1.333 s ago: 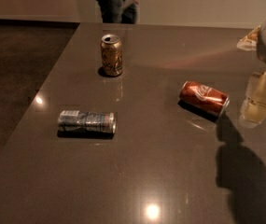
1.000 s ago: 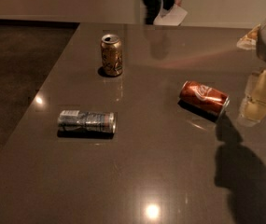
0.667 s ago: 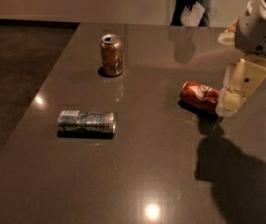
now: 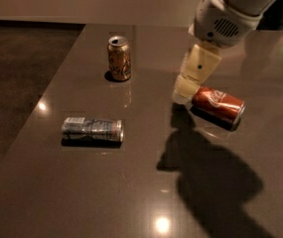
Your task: Move orange can near coke can
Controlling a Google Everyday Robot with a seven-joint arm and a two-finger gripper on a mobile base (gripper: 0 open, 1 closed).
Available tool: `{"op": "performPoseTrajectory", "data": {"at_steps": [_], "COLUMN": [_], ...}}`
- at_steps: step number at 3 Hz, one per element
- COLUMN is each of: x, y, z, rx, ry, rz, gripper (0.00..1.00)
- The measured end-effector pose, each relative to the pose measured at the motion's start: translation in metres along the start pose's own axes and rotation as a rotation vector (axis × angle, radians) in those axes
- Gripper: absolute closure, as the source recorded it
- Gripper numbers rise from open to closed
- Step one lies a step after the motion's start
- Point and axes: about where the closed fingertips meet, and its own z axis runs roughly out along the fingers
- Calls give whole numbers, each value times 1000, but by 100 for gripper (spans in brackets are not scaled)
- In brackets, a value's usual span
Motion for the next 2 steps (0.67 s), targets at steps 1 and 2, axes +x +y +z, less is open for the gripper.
{"op": "performPoseTrajectory", "data": {"at_steps": [1, 2], "x": [-46, -73], "y": [-10, -19], "z": [31, 57], "rx": [36, 45], "ry": [-27, -34], "rz": [70, 155], "gripper": [0, 0]}}
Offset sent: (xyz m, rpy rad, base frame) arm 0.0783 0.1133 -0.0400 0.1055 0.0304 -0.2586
